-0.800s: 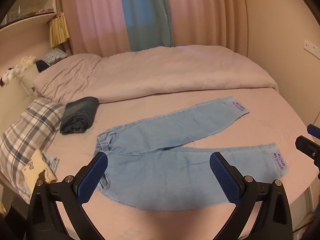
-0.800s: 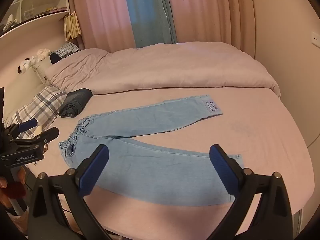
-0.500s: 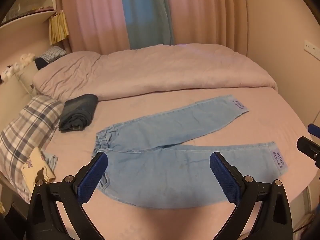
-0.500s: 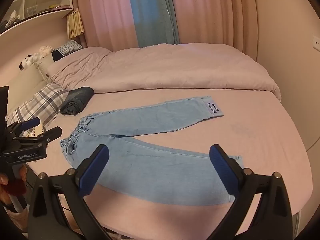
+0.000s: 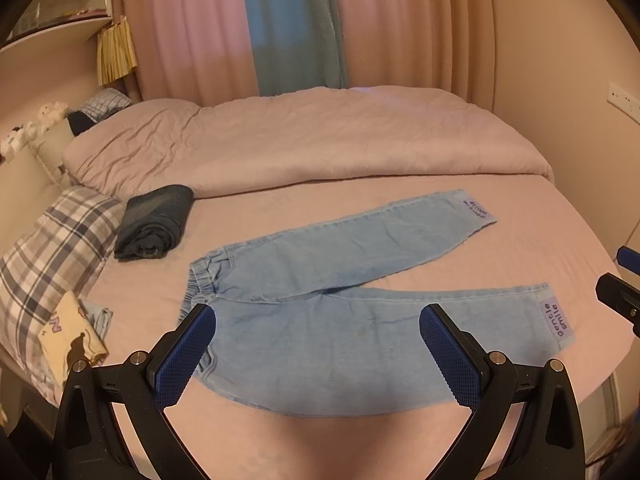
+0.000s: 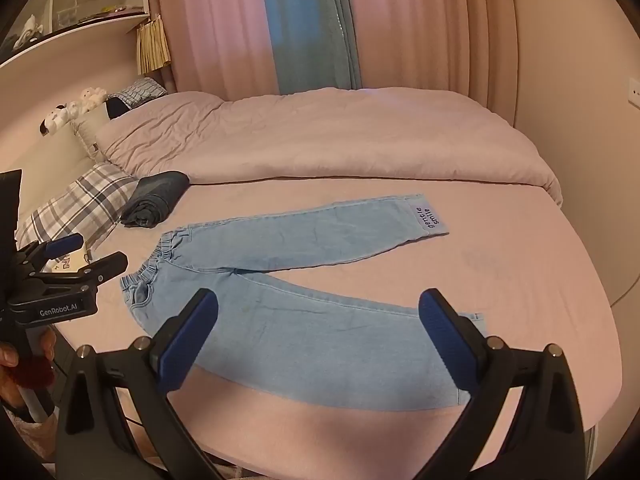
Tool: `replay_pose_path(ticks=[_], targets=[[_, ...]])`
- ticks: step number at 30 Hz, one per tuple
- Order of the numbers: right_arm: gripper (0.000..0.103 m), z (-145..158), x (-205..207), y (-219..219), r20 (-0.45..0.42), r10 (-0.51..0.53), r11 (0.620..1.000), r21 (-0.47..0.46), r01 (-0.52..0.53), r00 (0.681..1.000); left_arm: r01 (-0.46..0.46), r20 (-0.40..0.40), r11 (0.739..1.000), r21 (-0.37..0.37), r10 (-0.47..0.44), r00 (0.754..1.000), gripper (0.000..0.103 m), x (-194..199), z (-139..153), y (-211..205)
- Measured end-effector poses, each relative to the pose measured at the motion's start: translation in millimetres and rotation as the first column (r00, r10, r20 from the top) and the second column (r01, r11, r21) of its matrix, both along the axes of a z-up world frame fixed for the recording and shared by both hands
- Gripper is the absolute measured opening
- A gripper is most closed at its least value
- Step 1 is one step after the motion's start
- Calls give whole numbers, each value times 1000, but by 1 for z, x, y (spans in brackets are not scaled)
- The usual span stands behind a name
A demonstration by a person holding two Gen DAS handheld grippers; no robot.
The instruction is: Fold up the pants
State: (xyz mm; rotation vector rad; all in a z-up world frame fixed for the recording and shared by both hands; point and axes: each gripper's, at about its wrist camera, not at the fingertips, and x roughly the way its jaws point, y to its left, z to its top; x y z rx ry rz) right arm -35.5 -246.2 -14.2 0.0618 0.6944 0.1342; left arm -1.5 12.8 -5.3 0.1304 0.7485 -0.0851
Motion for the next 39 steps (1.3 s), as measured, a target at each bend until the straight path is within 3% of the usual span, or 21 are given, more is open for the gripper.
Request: replay_pose_path(ticks=[39], targets=[[101, 1, -1, -5, 5, 0, 1000, 1, 0, 1000, 2, 2, 1000, -1, -2, 1000, 102, -1, -1, -3]])
